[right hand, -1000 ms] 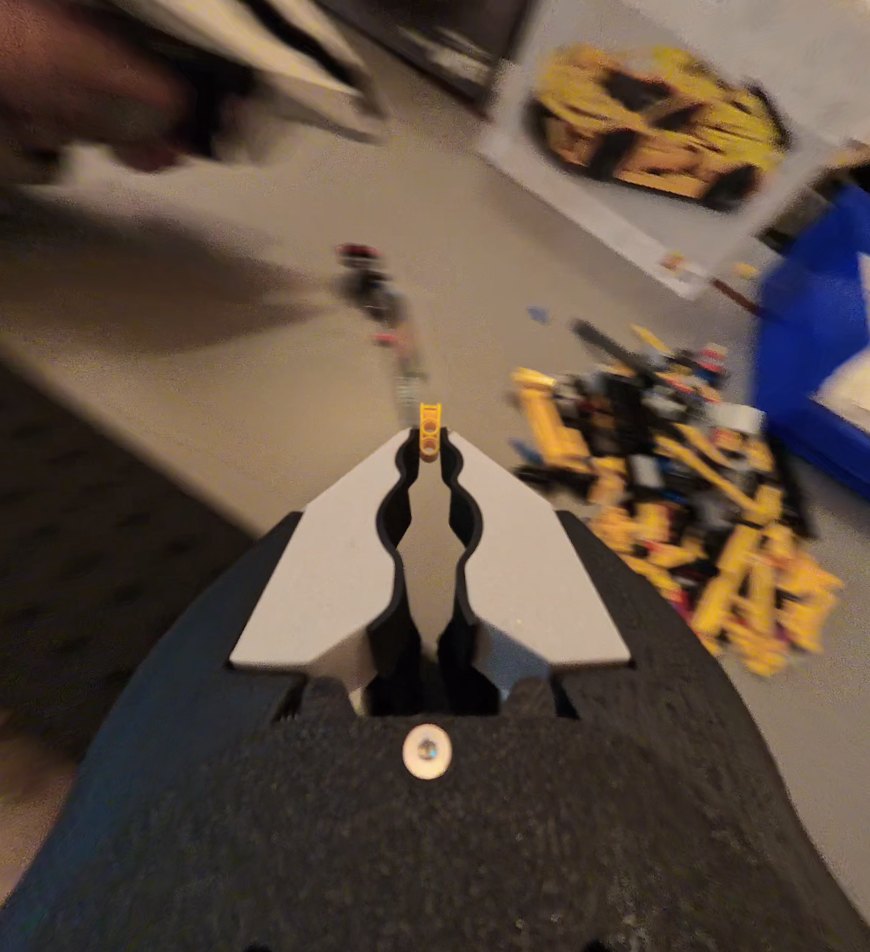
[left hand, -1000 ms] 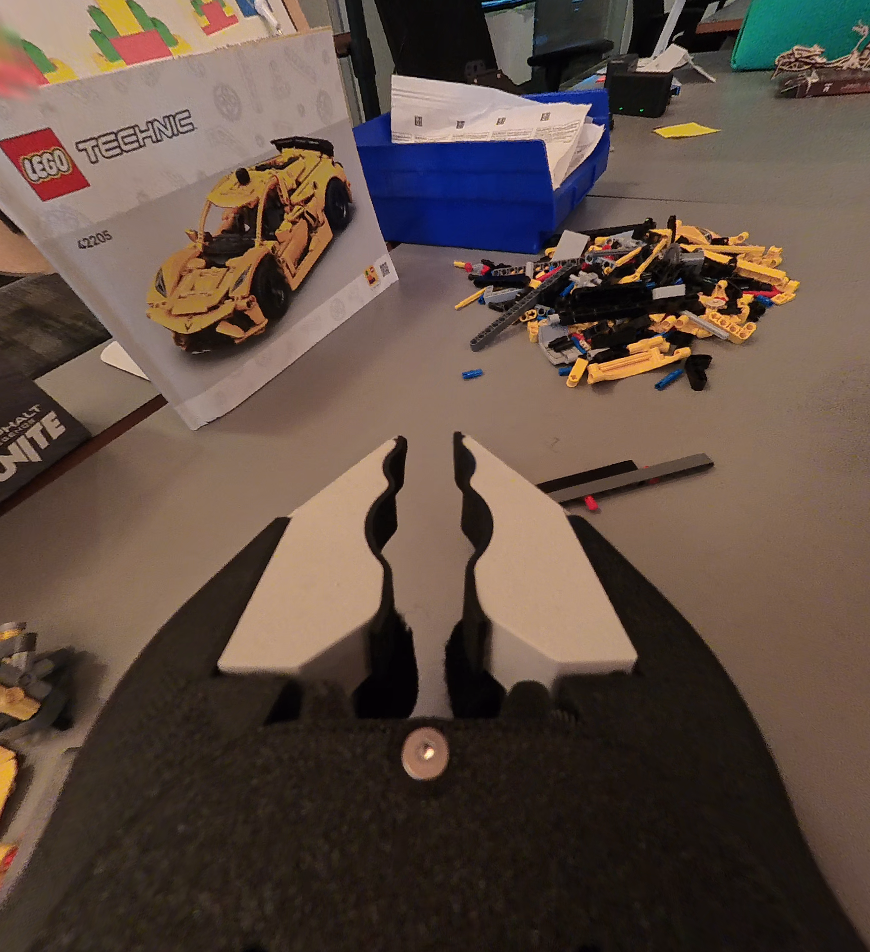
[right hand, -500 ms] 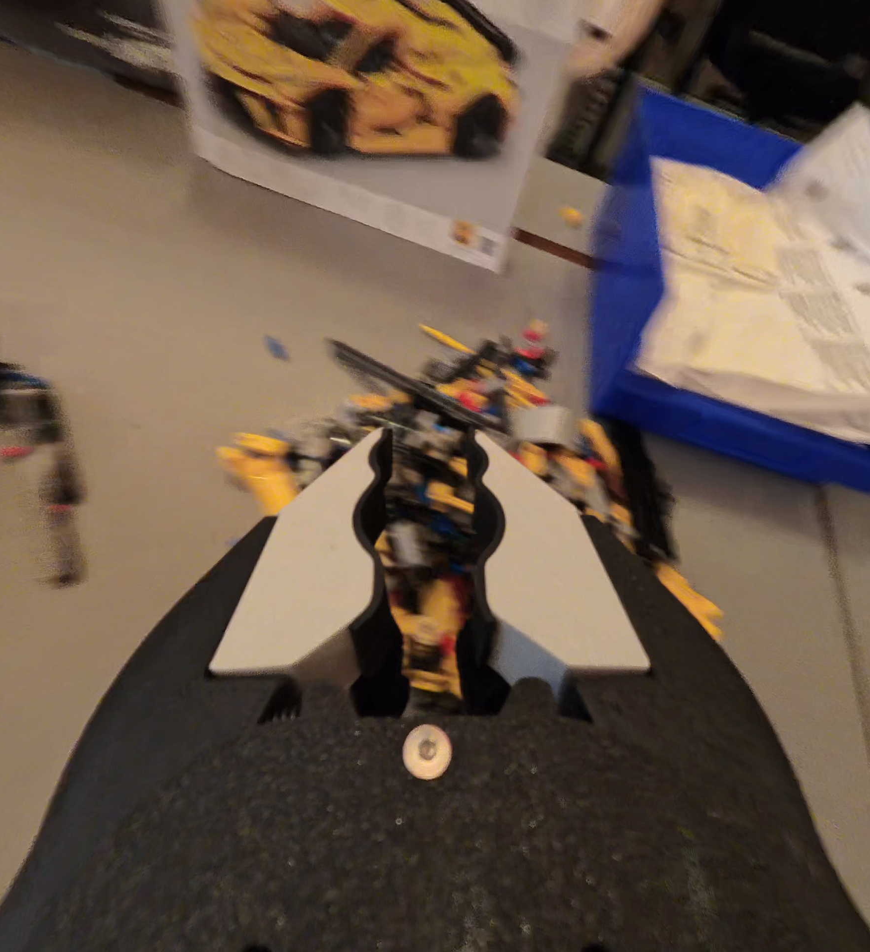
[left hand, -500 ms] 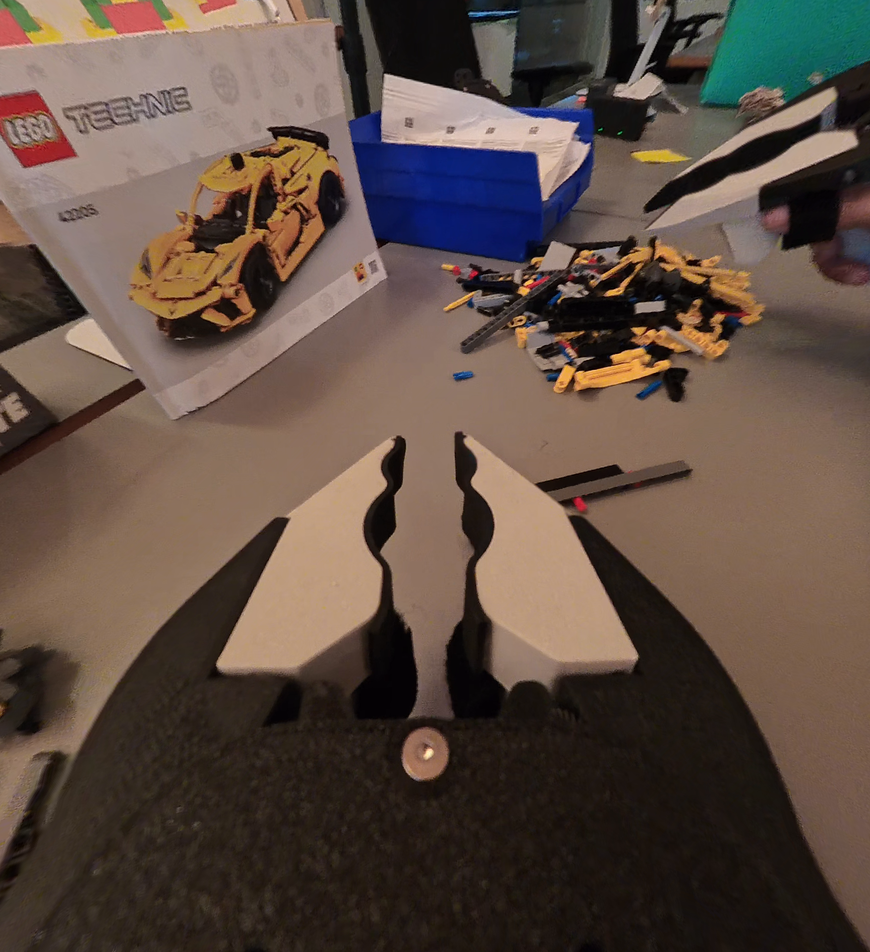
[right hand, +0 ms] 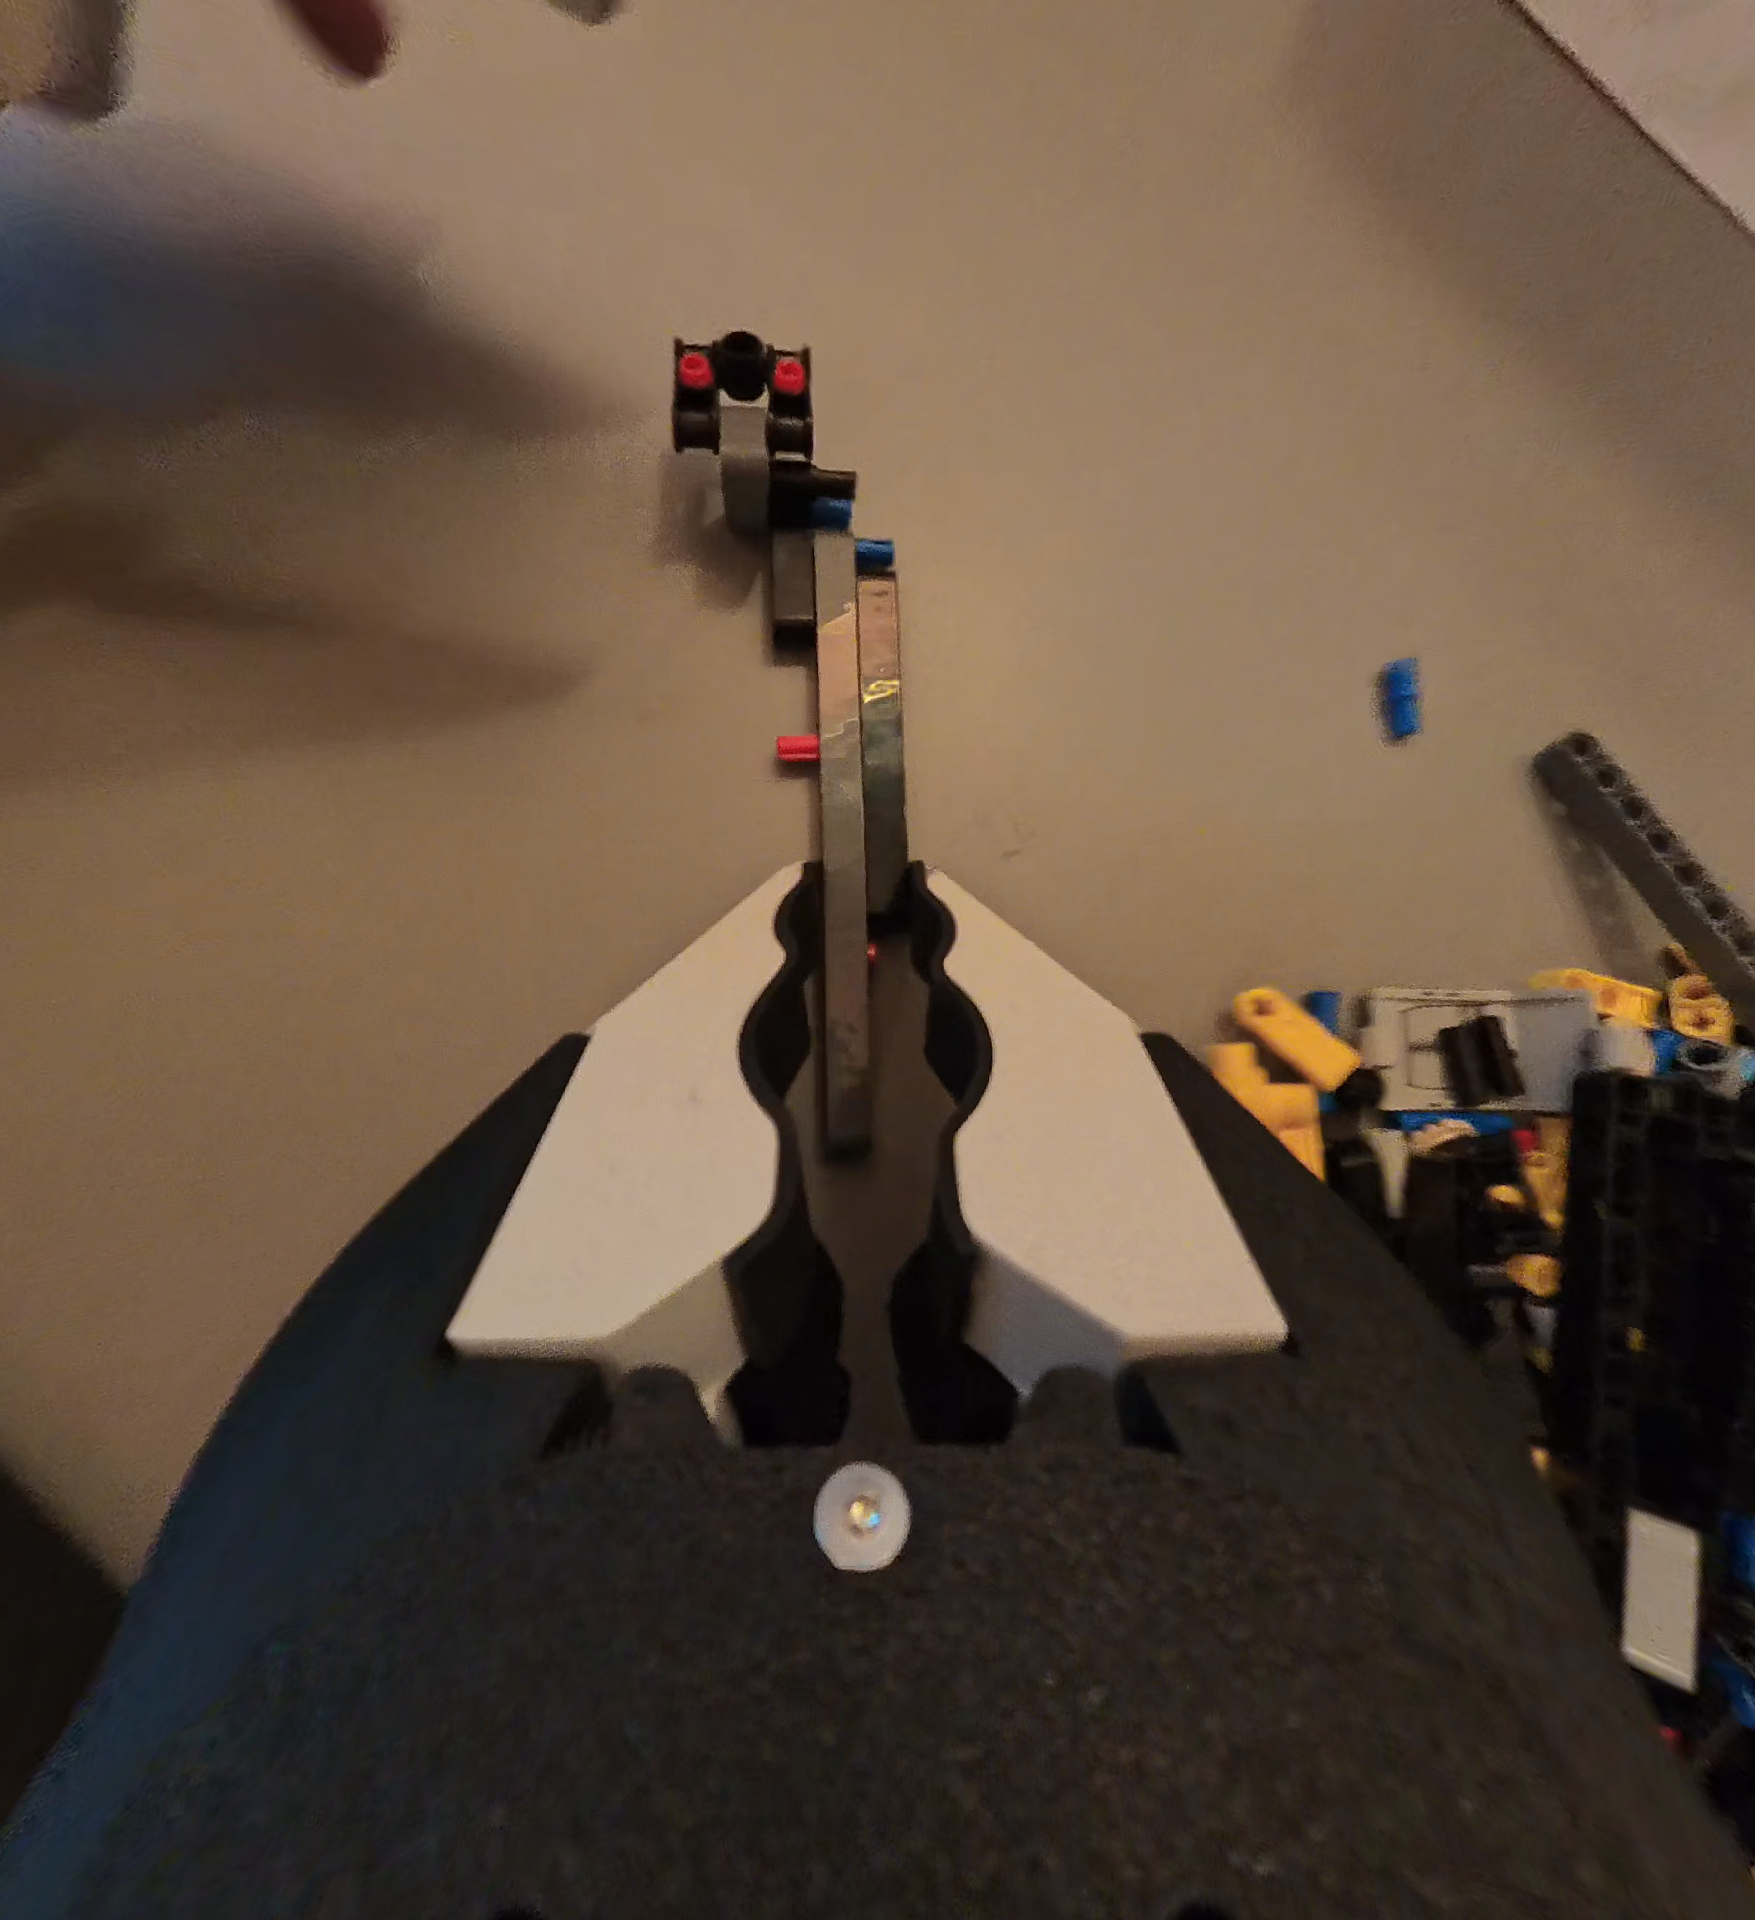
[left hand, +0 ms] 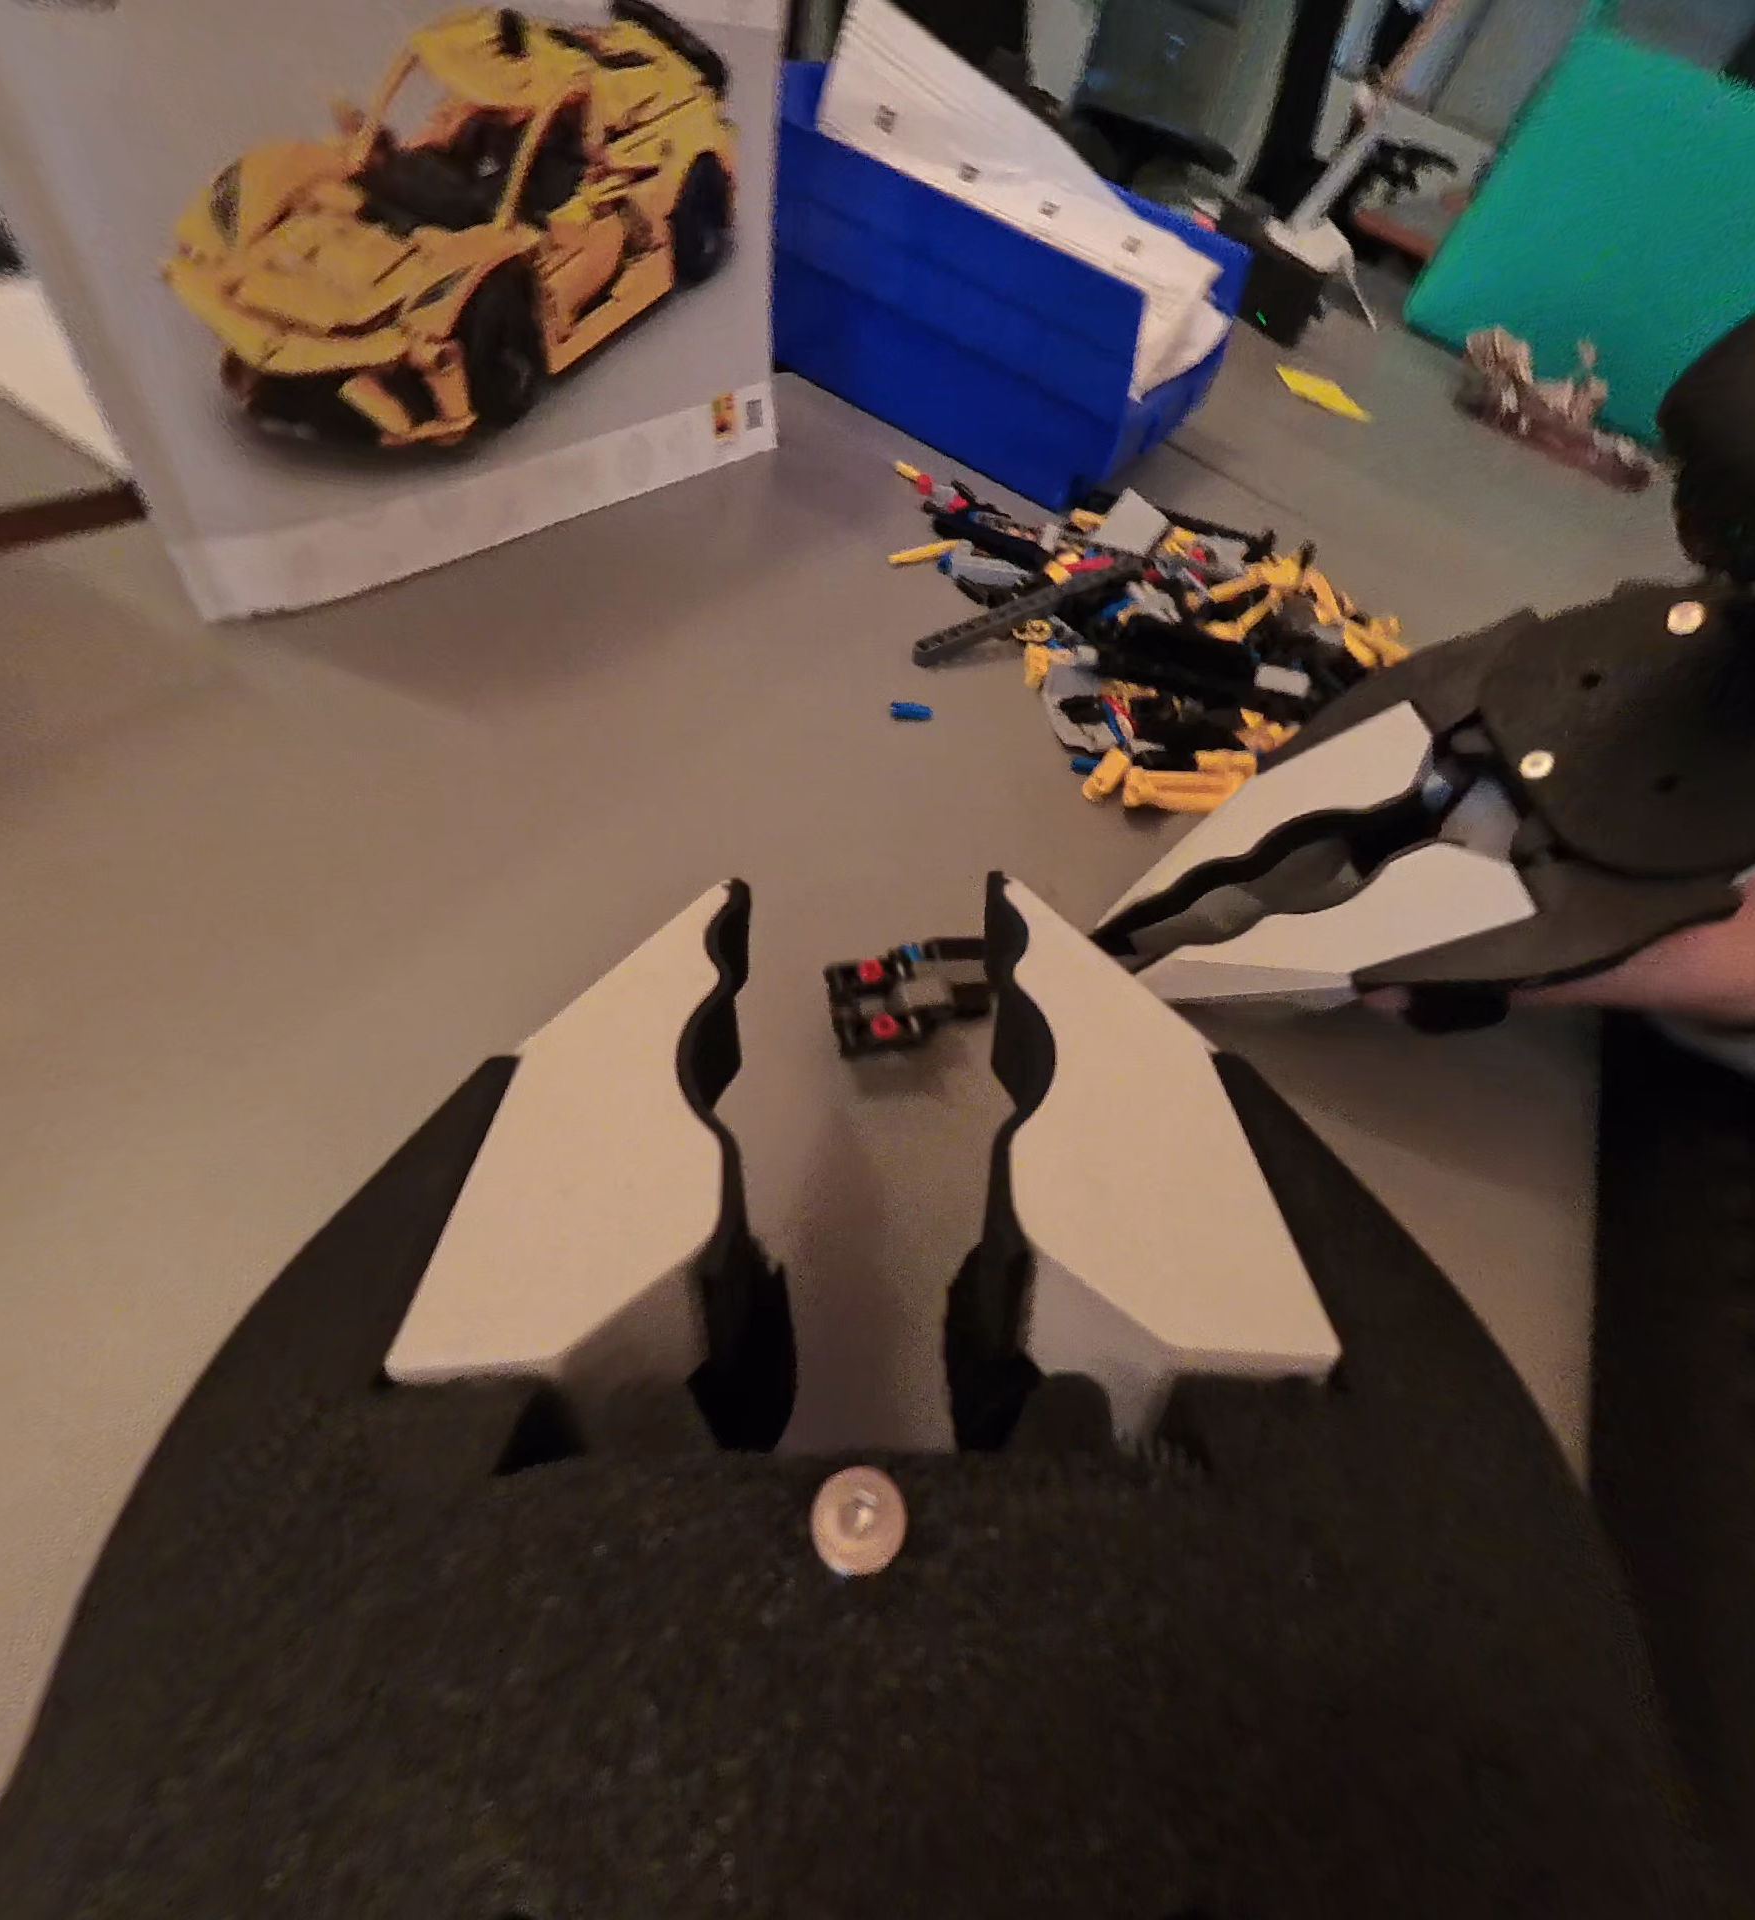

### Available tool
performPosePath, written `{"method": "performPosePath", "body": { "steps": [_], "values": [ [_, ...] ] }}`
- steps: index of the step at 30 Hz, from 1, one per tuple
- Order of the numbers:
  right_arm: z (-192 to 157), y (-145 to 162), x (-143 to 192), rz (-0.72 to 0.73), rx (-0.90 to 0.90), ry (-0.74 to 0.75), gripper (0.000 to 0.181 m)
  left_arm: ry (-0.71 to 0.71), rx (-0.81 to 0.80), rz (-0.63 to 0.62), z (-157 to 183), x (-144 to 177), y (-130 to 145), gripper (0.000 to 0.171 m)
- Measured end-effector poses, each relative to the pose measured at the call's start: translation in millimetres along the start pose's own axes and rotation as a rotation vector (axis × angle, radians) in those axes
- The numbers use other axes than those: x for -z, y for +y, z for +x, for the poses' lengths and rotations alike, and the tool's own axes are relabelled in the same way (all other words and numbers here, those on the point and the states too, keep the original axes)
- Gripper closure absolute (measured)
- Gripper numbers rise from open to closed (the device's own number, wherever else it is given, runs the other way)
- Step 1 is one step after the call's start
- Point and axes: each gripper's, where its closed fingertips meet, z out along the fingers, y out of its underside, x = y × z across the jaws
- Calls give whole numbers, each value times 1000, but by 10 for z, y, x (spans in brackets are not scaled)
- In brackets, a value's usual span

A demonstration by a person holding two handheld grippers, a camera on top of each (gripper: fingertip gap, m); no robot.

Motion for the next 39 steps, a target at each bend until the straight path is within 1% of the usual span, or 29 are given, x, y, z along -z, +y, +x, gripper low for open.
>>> {"method": "performPosePath", "body": {
  "steps": [1,3,4,5,7,9,11,12,13,15,17,19,21,25,27,29,31,32,33,35,37,39],
  "values": [
    [97,-95,-24,31,-44,40,166,-21,65,15,-67,5,-11,125],
    [244,-403,0,156,-140,86,167,-64,175,64,-203,28,-47,120],
    [311,-583,67,232,-149,131,167,-45,212,97,-198,33,-78,119],
    [340,-767,162,310,-129,182,167,6,246,132,-137,31,-121,120],
    [249,-1071,331,440,-73,247,167,129,340,193,20,38,-219,120],
    [106,-1240,408,508,5,299,167,235,451,293,106,110,-388,120],
    [-32,-1312,447,540,74,323,167,265,506,380,66,195,-515,128],
    [-66,-1324,464,548,99,337,167,269,505,394,48,218,-537,133],
    [-78,-1328,480,556,105,346,167,283,494,393,52,232,-543,142],
    [-110,-1317,462,557,96,318,167,316,479,382,92,244,-553,154],
    [-137,-1304,427,556,80,283,167,336,468,403,126,273,-602,152],
    [-126,-1306,436,562,78,281,167,310,447,400,108,271,-602,152],
    [-137,-1311,444,568,61,258,167,298,424,398,99,266,-590,157],
    [-174,-1322,450,575,75,255,167,311,444,399,105,241,-585,156],
    [-171,-1308,427,564,64,245,167,296,442,383,92,219,-567,160],
    [-168,-1292,408,562,44,223,167,321,434,381,130,237,-584,163],
    [-232,-1308,414,585,36,173,166,342,400,410,164,288,-614,164],
    [-316,-1315,414,606,32,109,166,371,373,417,203,325,-627,164],
    [-393,-1309,424,625,7,29,166,405,350,398,245,349,-621,164],
    [-583,-1304,555,685,-28,-230,148,502,339,349,327,425,-619,165],
    [-589,-1259,725,717,-102,-461,151,586,360,263,385,457,-552,165],
    [-471,-1191,771,692,-214,-619,150,705,379,212,520,503,-516,165]
  ]
}}
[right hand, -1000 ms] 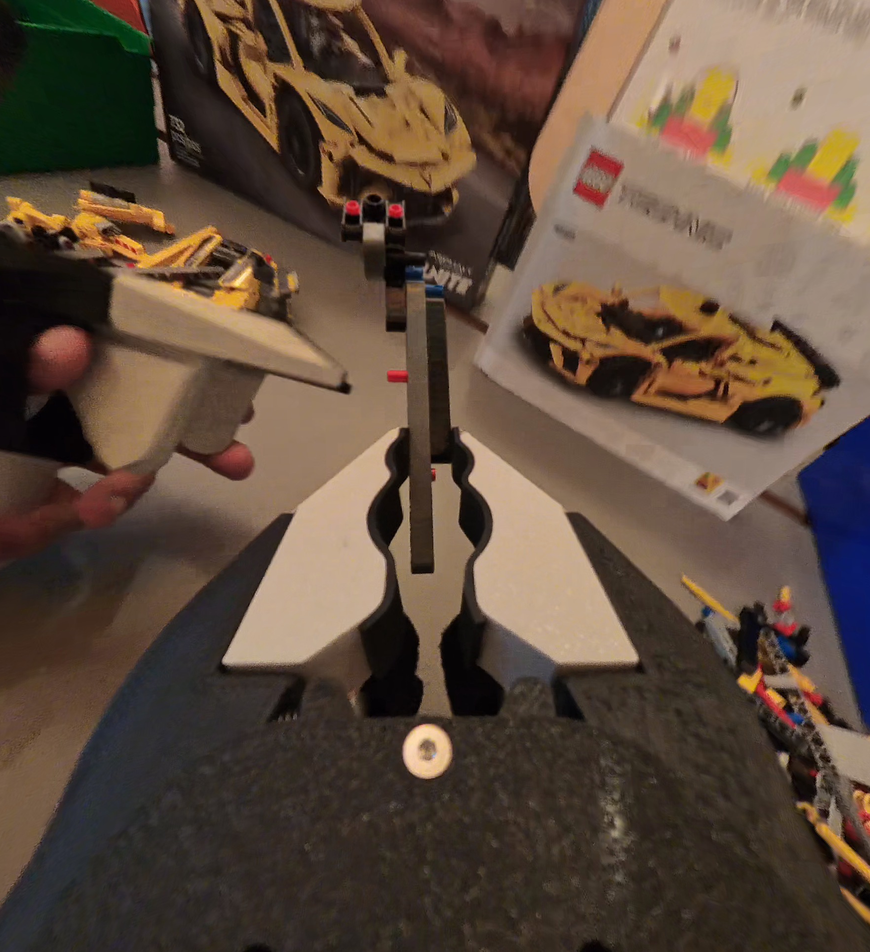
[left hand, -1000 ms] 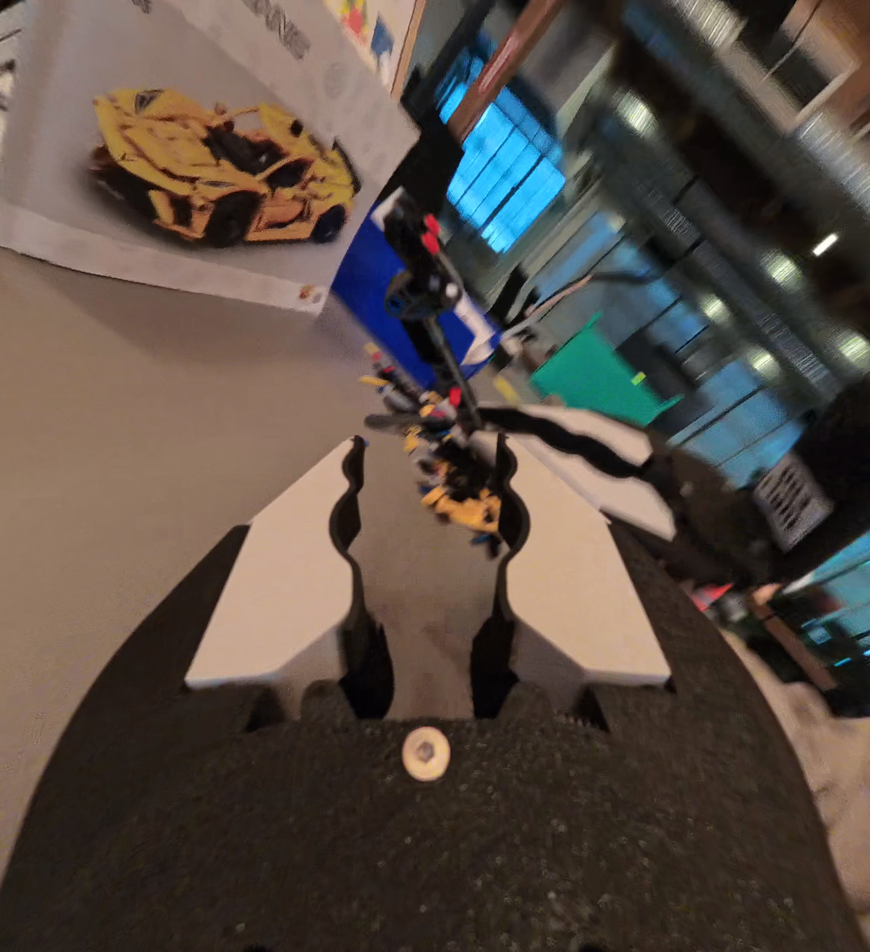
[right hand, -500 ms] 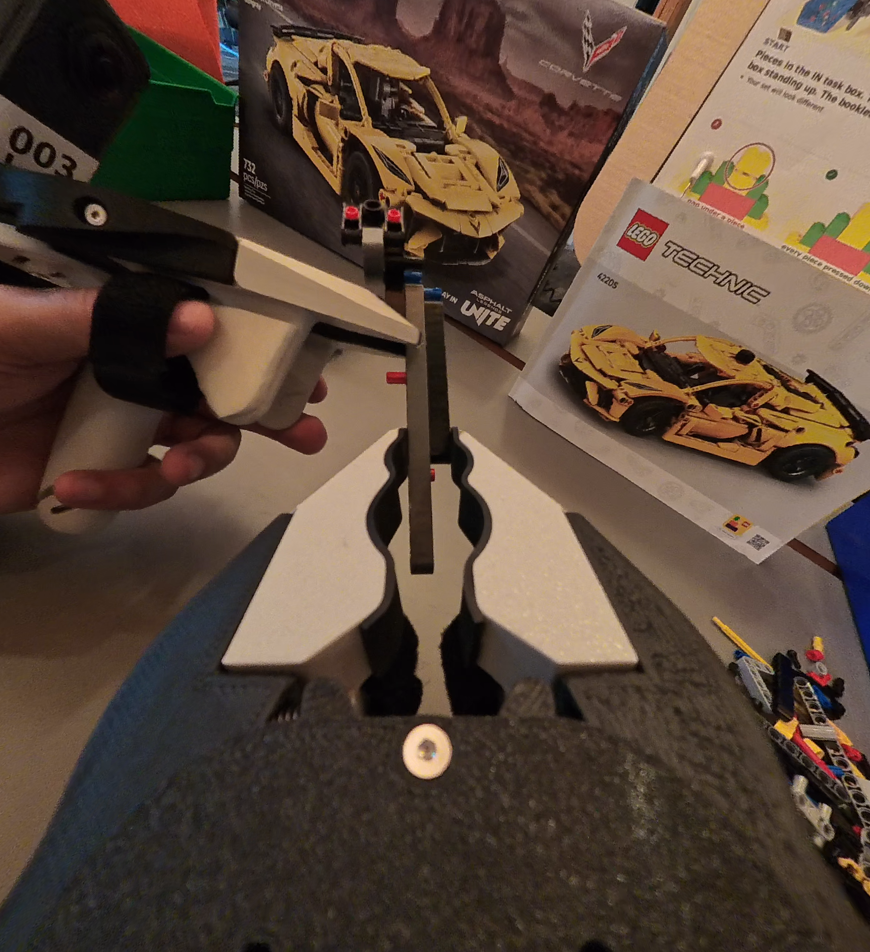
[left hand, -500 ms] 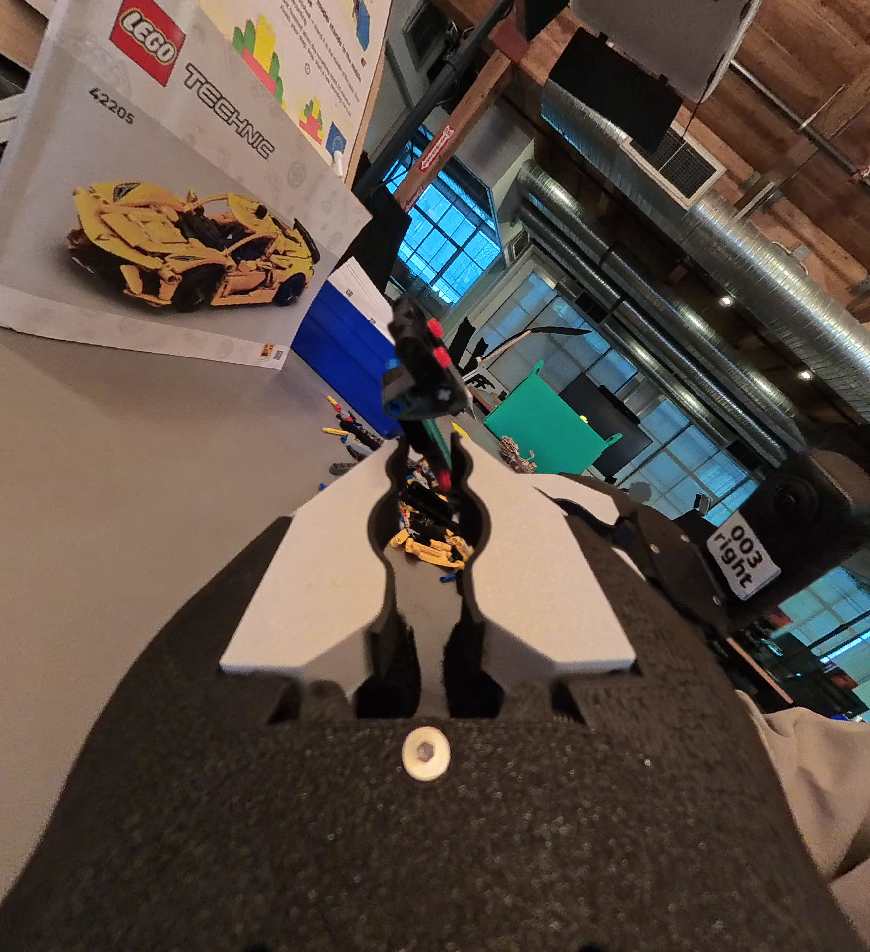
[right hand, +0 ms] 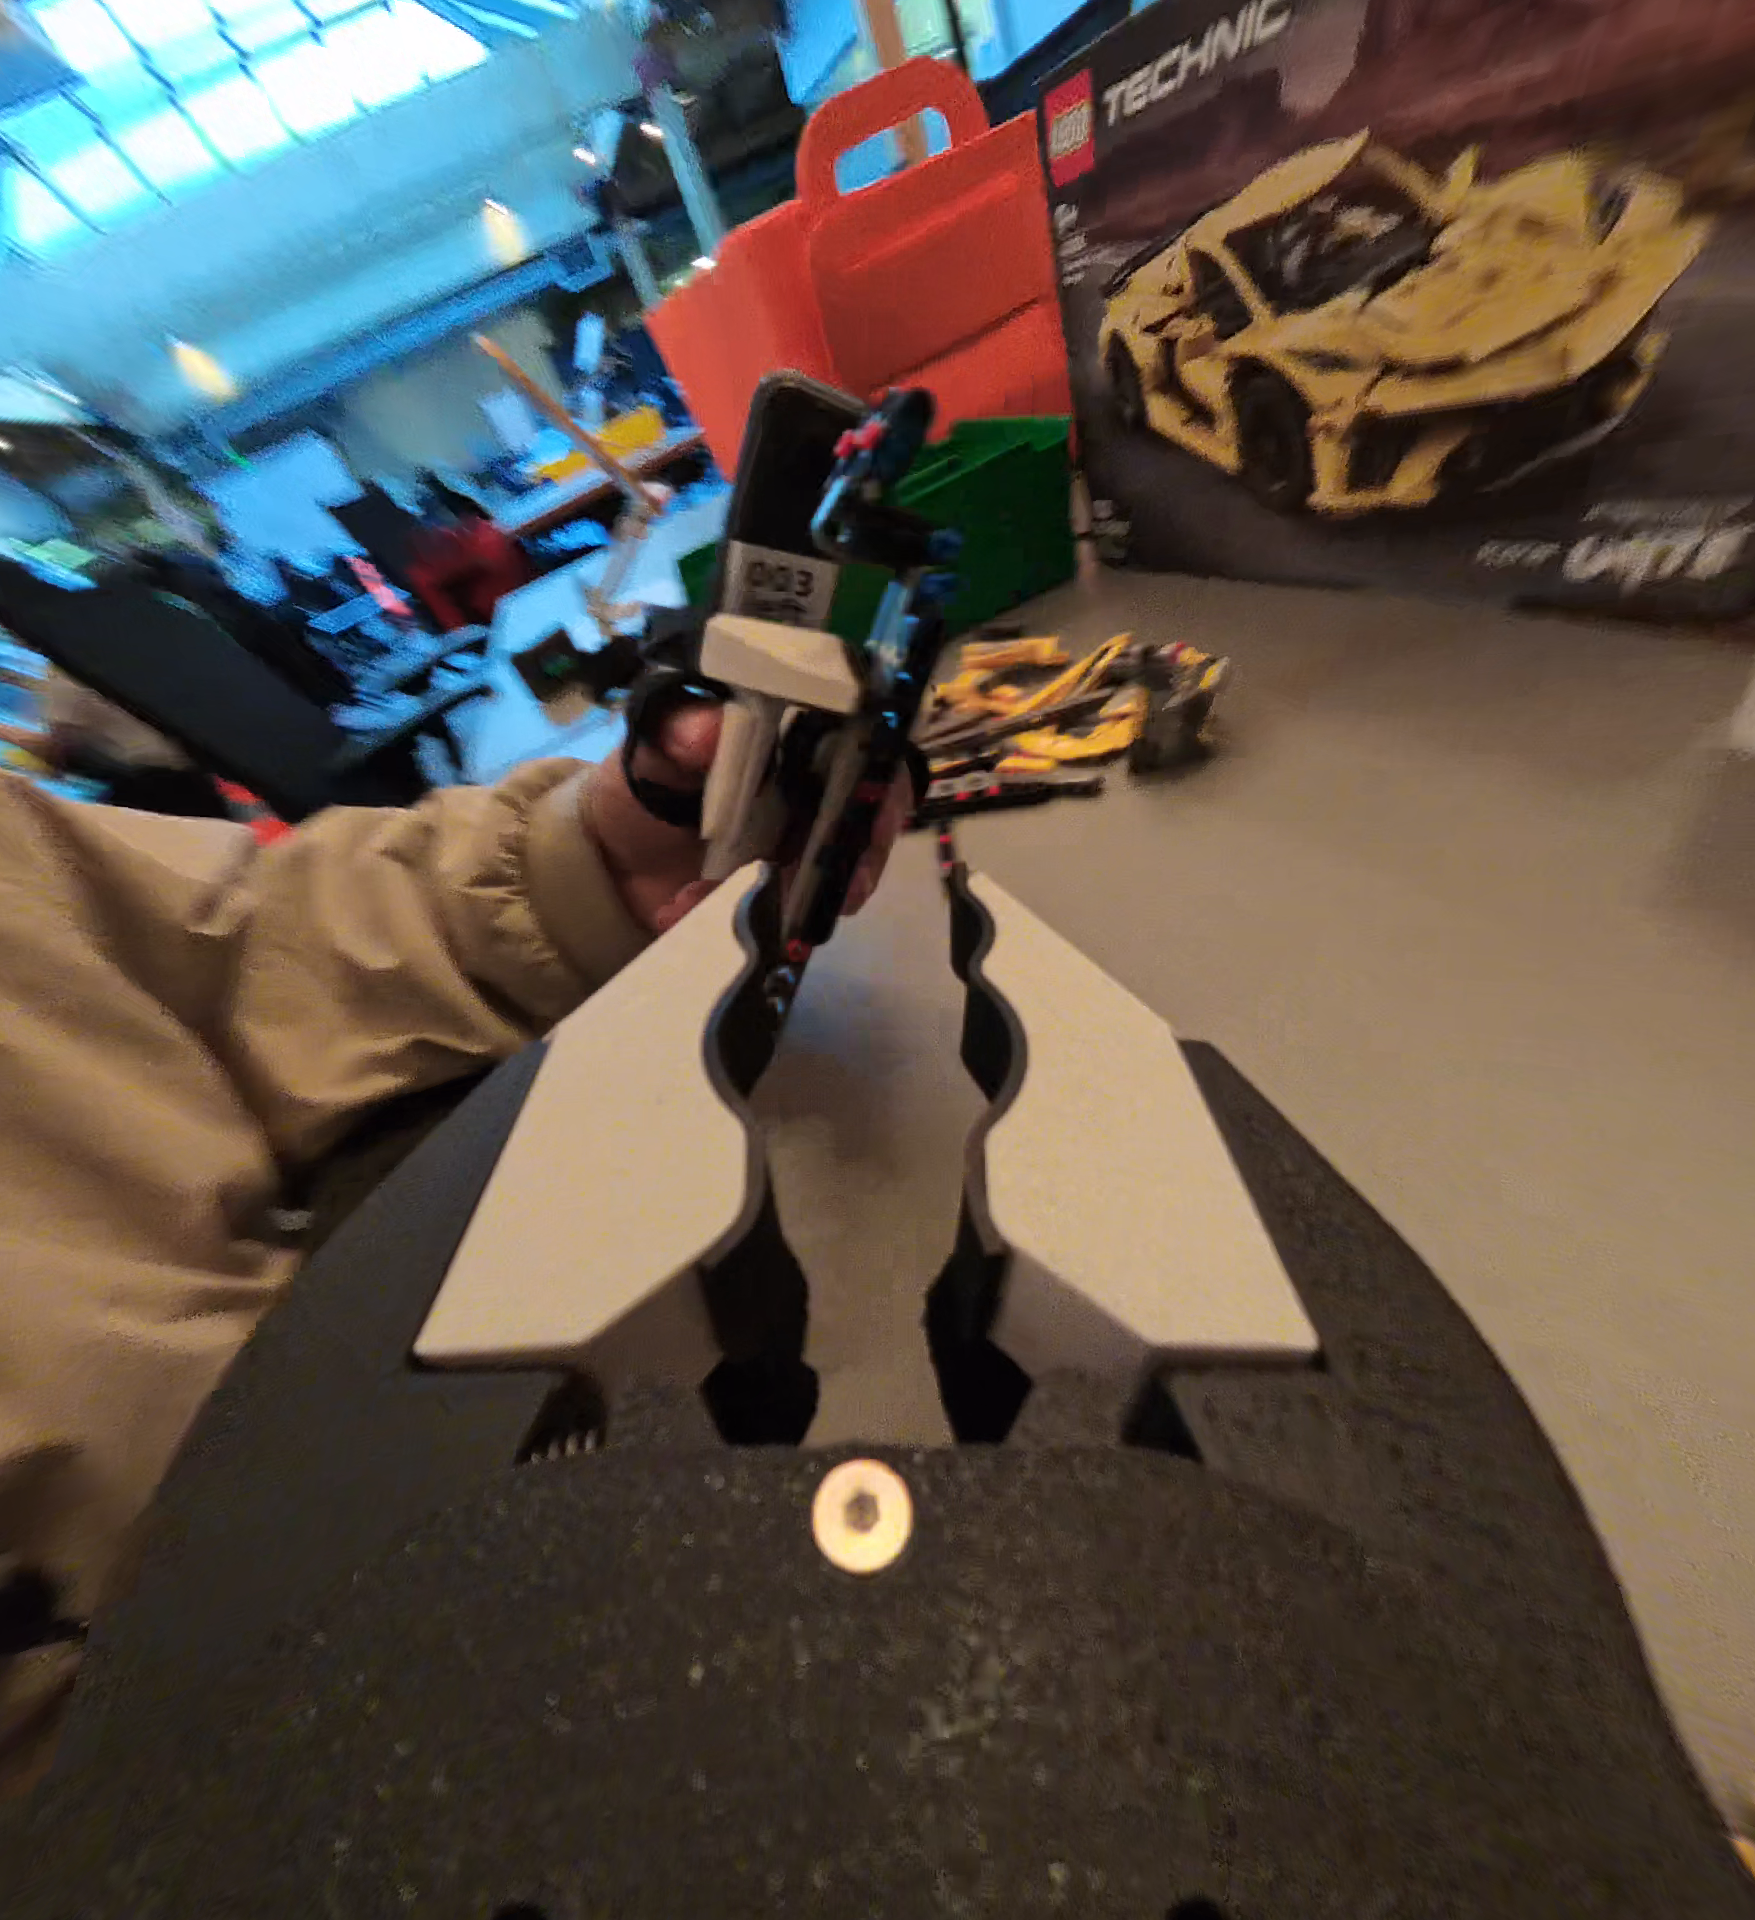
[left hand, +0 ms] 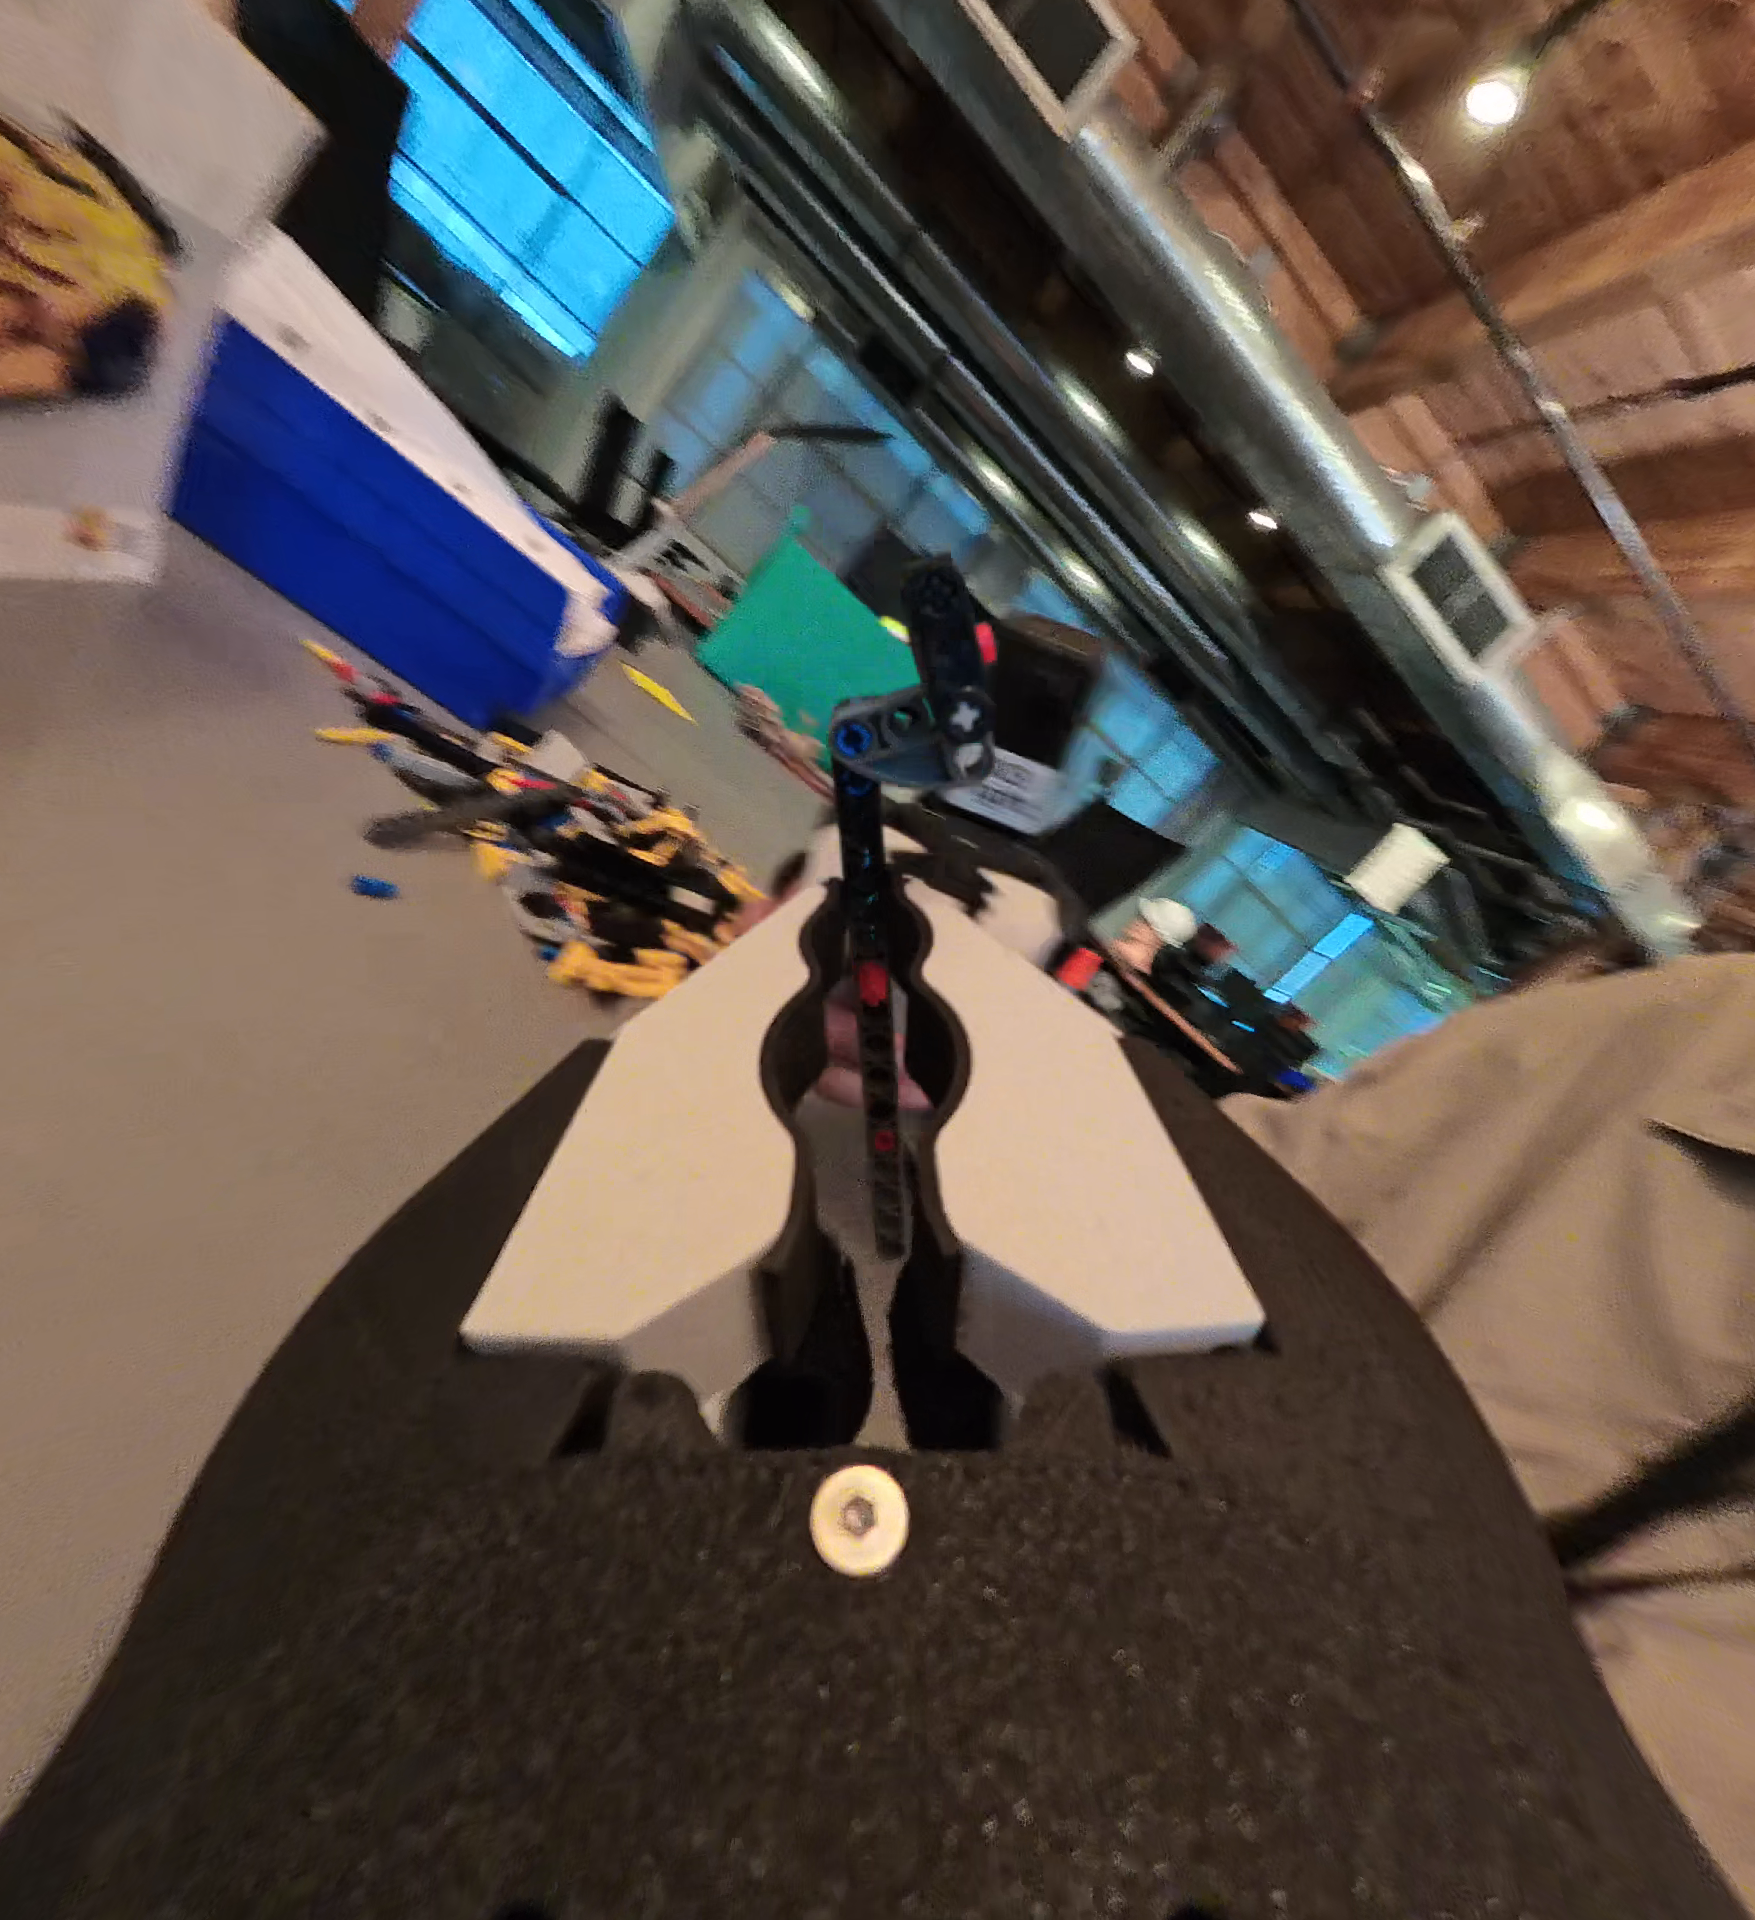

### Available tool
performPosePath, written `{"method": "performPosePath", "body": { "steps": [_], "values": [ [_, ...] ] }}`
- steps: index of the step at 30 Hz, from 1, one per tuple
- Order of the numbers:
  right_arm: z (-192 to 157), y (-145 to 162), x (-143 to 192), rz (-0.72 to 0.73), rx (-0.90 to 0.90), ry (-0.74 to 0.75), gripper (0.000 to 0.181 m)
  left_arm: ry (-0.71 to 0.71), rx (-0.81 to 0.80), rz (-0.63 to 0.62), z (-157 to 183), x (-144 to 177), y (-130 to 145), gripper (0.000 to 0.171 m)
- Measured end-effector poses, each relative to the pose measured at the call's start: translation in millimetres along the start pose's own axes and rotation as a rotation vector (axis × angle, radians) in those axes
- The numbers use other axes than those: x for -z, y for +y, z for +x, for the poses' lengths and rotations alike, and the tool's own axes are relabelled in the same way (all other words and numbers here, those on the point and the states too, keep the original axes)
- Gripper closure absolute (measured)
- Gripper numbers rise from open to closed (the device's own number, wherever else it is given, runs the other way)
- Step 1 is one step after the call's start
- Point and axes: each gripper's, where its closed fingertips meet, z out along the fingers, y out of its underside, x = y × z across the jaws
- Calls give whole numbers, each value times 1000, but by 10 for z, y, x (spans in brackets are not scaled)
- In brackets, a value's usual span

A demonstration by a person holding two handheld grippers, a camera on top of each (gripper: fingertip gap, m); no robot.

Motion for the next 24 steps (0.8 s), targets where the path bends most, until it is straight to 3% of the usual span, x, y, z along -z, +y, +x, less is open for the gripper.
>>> {"method": "performPosePath", "body": {
  "steps": [3,5,12,24],
  "values": [
    [-136,-102,81,38,-208,-217,150,36,-3,-50,58,-93,124,165],
    [-197,-128,82,54,-263,-278,158,59,-5,-66,103,-148,191,165],
    [-160,-33,30,2,-216,-223,176,64,-48,-85,171,-229,265,165],
    [-228,22,91,-30,-271,-301,176,28,-161,-206,229,-223,381,165]
  ]
}}
